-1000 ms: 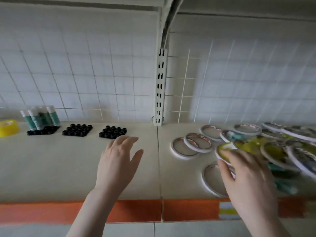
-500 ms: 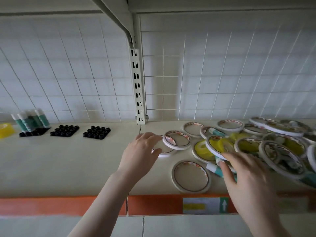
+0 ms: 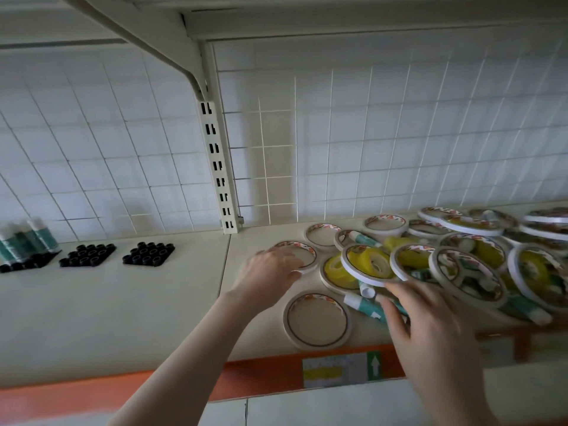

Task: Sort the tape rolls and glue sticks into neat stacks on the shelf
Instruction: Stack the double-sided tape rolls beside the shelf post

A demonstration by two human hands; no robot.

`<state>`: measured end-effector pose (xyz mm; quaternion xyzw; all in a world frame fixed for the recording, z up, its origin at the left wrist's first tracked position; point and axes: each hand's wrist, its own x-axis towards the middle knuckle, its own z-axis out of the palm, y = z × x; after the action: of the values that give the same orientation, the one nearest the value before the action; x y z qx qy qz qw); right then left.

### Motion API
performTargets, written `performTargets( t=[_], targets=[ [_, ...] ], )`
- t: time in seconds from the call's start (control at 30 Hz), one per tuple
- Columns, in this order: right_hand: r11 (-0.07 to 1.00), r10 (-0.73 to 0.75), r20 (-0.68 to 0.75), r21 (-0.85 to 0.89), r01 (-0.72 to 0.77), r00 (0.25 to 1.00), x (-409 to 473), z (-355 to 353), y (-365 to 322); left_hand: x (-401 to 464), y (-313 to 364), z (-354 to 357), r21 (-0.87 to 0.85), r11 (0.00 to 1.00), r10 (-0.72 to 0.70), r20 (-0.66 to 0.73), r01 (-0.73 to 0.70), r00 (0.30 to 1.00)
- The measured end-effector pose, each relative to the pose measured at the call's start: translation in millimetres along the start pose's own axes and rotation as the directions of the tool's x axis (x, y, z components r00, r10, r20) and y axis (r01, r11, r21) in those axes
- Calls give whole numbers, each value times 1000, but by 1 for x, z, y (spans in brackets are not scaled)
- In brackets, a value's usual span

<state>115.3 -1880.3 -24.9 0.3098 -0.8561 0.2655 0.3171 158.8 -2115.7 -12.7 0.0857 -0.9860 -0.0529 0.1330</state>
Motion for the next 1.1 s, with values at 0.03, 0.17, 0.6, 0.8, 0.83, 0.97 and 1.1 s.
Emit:
performTargets(
  t=[0.03, 0.17, 0.6, 0.8, 0.83, 0.97, 1.1],
  targets=[
    [1000, 0, -3, 2, 0, 1000, 0, 0, 0, 1, 0, 2, 6, 1000, -6, -6, 6, 1000],
    [1000, -20, -21, 23, 20, 1000, -3, 2, 0, 3, 2, 3, 7, 1000, -12, -57, 12, 998],
    [984, -142, 3, 109, 141, 990, 13, 27, -36, -33, -20, -45, 15, 995, -93, -276, 100, 957],
    [952, -287, 89, 140, 274, 954, 37, 56, -72, -78, -61, -62, 64, 979, -164, -314, 193, 935],
    [944, -312, 109, 153, 294, 944, 40, 62, -79, -86, -67, -64, 64, 974, -187, -321, 218, 929],
    [900, -428, 199, 185, 395, 882, 48, 85, -105, -115, -82, -71, 70, 945, -281, -331, 321, 901],
    [855, -518, 289, 166, 490, 805, 51, 99, -120, -140, -93, -76, 80, 922, -326, -365, 379, 872]
  ],
)
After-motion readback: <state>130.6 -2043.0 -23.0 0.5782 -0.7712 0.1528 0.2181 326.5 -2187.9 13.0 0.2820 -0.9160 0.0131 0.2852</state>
